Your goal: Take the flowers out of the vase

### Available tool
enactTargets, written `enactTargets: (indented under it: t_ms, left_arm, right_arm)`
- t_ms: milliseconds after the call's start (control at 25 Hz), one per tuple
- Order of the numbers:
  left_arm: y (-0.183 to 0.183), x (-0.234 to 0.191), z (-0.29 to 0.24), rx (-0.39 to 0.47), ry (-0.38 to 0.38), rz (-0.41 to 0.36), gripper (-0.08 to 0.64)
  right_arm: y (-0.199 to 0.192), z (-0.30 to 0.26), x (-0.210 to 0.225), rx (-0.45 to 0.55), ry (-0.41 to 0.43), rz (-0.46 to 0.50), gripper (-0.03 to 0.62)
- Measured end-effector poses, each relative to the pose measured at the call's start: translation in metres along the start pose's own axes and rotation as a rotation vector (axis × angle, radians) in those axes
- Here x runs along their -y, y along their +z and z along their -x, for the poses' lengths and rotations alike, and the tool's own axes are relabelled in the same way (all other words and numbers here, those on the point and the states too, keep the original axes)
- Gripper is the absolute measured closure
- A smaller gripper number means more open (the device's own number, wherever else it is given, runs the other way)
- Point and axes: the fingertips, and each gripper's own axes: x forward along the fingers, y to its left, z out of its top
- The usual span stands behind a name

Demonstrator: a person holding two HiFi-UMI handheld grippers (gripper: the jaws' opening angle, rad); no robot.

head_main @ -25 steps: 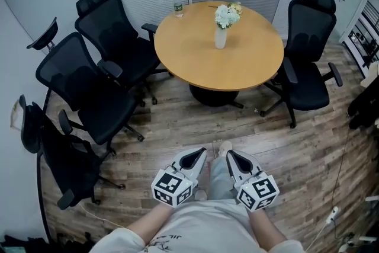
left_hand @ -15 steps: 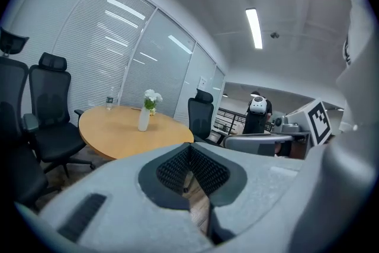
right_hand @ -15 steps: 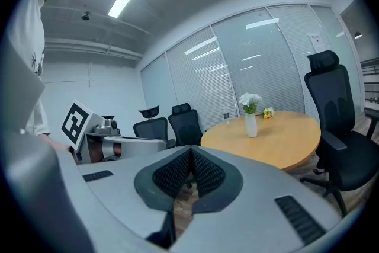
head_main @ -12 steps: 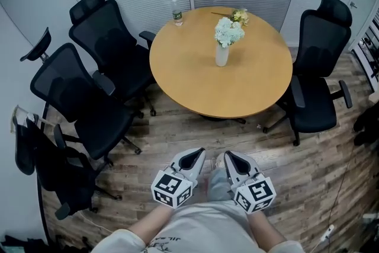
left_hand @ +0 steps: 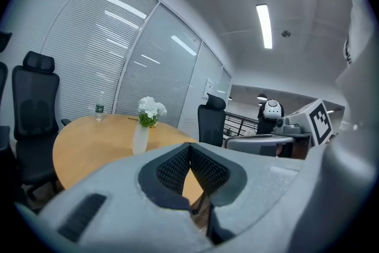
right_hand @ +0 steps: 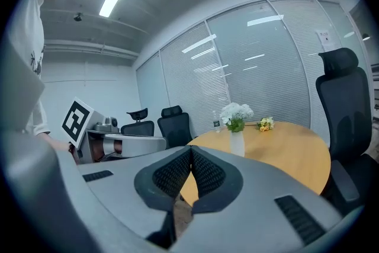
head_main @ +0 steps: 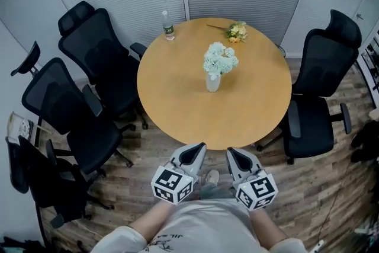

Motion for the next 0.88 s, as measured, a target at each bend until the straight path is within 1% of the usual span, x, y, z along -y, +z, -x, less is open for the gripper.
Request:
enactTargets:
  t_ms: [160,320,560,880]
  left_arm:
    - [0.011,-0.011,-0.032,-0.005,0.011,-0.001,0.551]
    - [0.017,-0.017,-0.05,-0.013,0.019,0.001,0.551]
    - [0.02,-0.03,-0.061,-0.027,0.028,0.005,0.551]
    - [0.03,-0.051,-0.079,-0.051,-0.013,-0.001,0.551]
  right_arm:
    - [0.015,-0.02,0.033,0.001,0.007,0.001,0.586]
    - [0.025,-0.033,0.054,0.008,0.012,-0.007,0.586]
    - [0.029,-0.046,0.062,0.01,0.012,-0.024,0.586]
    - [0.042,-0.071,0.076,0.026,-0.029,-0.038,0.586]
